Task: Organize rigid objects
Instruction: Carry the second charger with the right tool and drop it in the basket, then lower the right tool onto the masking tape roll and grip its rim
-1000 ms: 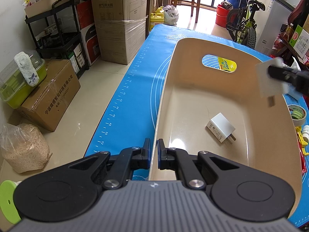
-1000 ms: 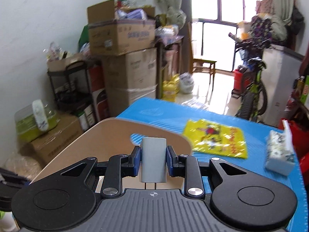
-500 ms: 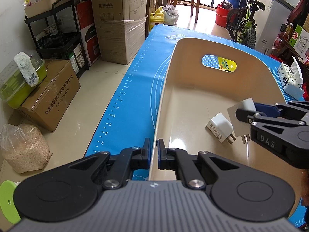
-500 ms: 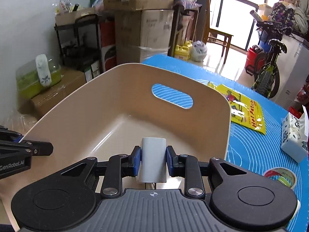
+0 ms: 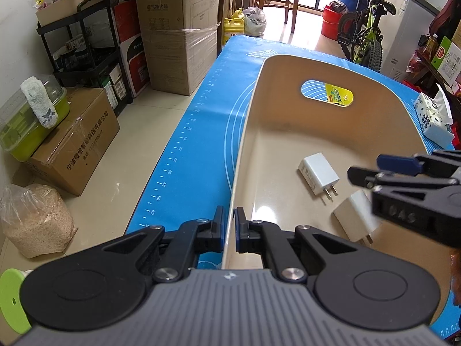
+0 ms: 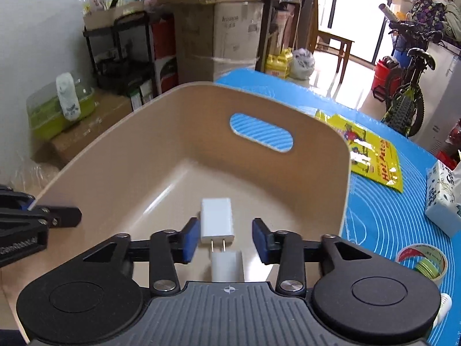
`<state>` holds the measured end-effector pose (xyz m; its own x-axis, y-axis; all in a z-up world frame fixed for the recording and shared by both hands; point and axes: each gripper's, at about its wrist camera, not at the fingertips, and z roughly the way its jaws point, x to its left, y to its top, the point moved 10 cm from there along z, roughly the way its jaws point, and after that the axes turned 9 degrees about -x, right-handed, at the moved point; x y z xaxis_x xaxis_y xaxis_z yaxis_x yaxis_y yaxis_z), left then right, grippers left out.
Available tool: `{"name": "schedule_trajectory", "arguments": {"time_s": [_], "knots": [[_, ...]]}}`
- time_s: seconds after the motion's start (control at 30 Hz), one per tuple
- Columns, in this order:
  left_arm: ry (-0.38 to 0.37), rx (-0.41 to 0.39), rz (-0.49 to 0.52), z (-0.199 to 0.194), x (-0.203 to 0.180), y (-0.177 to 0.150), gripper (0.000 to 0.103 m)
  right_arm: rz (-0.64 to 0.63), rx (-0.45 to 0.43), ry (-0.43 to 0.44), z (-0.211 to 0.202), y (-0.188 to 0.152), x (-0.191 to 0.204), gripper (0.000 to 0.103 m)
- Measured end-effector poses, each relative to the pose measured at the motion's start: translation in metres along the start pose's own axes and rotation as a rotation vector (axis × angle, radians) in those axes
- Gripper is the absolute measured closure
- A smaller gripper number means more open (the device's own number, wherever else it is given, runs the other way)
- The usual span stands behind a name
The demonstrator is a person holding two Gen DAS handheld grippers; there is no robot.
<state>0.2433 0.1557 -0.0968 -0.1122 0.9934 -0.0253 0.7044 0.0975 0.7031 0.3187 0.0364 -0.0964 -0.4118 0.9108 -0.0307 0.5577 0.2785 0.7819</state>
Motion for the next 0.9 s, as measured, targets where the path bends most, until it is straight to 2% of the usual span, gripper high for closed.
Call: {"name": "schedule_trajectory", "arguments": {"time_s": [0.07,0.17,0.33,0.47,0.77,0.9], "knots": [[-0.001,0.000,-0.001,0.000,0.000,0.000,0.095,0.021,-0.028,0.000,-0.008,0.007,-0.007,0.049],[-0.001,0.001,-0.002,-0.001,0.000,0.000,0.095,0.041,-0.084,-0.005,-0.025,0.018,-0.023,0.041],[-0.002,0.001,-0.002,0.000,0.000,0.000,0.095,0.068,-0.168,-0.069,-0.053,0.031,-0.060,0.040],[-0.001,0.001,-0.002,-0.001,0.000,0.000,0.095,0.087,-0.197,-0.156,-0.066,0.032,-0.099,0.039],[-0.003,0.002,-0.005,-0.001,0.001,0.000,0.095,0.152,-0.115,-0.376,-0.051,-0.011,-0.184,0.039],[-0.004,0.003,-0.007,-0.001,0.000,0.000,0.095,0.211,-0.072,-0.437,-0.042,-0.031,-0.211,0.039]]}}
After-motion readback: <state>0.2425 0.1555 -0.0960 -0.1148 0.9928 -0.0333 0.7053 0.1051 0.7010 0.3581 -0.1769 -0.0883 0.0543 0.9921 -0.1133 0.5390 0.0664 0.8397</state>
